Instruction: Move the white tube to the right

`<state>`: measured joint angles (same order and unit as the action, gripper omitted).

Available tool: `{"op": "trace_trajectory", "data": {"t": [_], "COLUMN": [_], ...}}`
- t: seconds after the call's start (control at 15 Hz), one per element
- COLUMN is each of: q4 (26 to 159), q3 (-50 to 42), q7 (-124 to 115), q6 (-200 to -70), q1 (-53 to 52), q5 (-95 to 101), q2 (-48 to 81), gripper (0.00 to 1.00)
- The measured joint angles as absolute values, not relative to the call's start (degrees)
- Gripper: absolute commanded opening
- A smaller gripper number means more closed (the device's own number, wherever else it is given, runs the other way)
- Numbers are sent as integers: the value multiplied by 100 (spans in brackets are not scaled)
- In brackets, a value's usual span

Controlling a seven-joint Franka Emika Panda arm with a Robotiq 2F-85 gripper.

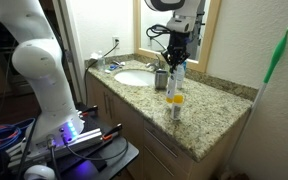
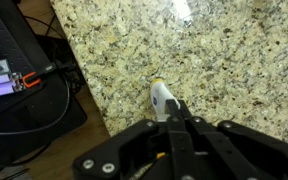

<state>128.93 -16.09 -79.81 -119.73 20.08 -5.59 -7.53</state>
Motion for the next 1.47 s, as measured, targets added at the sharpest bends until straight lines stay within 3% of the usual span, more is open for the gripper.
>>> {"op": "trace_trajectory", "data": {"t": [0.67, 0.73, 0.87, 1.47], "q4": [13236, 13248, 13262, 13294], "q3": [-1833, -1835, -1835, -1927], "q7": [-8524, -8549, -8598, -8602], "q6": [-13279, -13359, -13400, -13419], "q1": [2017, 2017, 2014, 2055], "q5": [-359, -361, -375, -592], "q2": [-367, -363, -363, -995], "gripper": [1, 28, 35, 98]}}
